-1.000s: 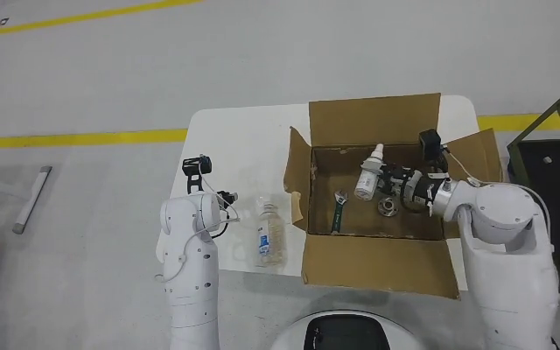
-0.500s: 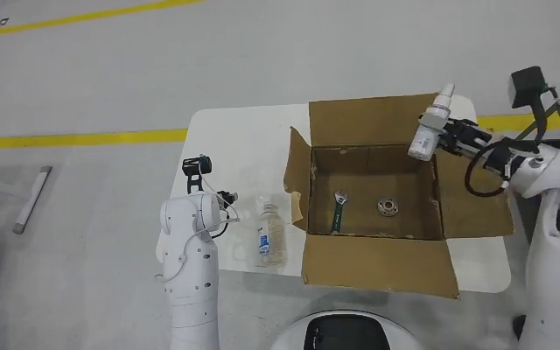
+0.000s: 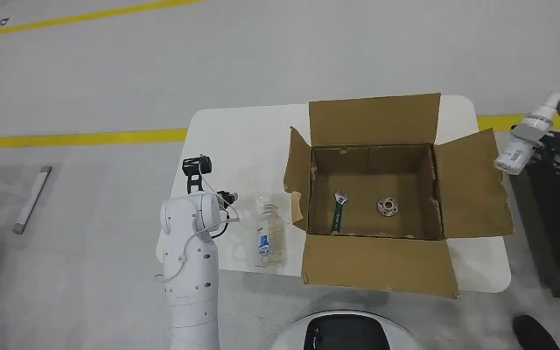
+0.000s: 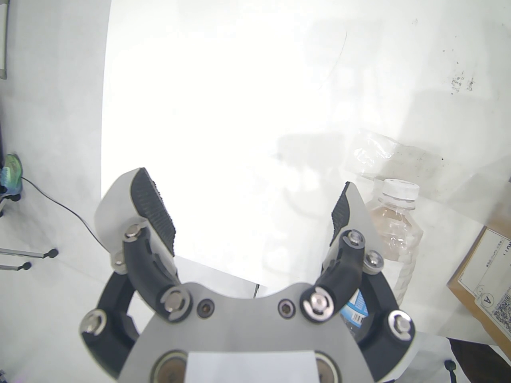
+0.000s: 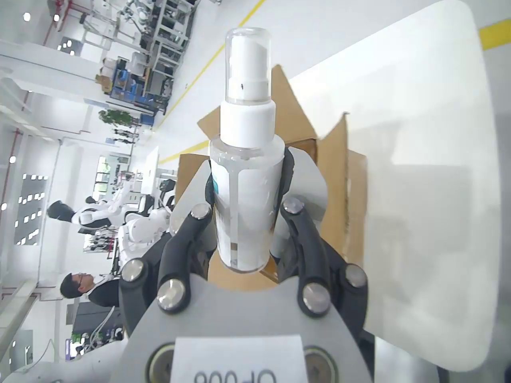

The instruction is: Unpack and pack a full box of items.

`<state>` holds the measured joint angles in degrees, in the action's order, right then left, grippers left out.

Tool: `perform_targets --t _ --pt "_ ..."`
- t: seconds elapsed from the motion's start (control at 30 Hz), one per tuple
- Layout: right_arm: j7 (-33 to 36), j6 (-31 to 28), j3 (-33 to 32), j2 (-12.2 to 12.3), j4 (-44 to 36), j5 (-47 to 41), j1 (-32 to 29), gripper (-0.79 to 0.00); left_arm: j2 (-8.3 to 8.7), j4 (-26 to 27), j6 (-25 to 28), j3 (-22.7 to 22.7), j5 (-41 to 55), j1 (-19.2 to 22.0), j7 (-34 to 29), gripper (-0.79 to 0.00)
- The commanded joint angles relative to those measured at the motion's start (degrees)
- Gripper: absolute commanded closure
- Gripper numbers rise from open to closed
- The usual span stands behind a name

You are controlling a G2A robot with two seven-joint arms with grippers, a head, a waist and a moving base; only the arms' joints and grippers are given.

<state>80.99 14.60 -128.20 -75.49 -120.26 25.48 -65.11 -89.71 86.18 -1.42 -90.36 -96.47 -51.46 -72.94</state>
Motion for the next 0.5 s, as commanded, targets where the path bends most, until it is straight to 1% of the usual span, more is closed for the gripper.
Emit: perform_targets --t 0.0,0.13,0.27,0.47 --pt "2.51 -0.70 -1.08 0.72 -0.31 1.76 -0.76 0.000 0.00 0.00 0.00 0.00 0.00 0.00 0.00 -0.785" --pt "7.01 -2.71 -3.79 2.32 -0.94 4.86 -2.28 0.000 0.00 0.00 0.00 0.00 0.00 0.00 0.00 -0.785" --pt "7.01 -5.94 -4.52 4.11 -0.88 4.75 -6.31 0.000 0.00 0.00 0.00 0.00 0.00 0.00 0.00 -0.785" --pt "7.01 -9.72 -4.47 7.69 -1.53 4.62 -14.00 0.000 0.00 0.00 0.00 0.00 0.00 0.00 0.00 -0.785"
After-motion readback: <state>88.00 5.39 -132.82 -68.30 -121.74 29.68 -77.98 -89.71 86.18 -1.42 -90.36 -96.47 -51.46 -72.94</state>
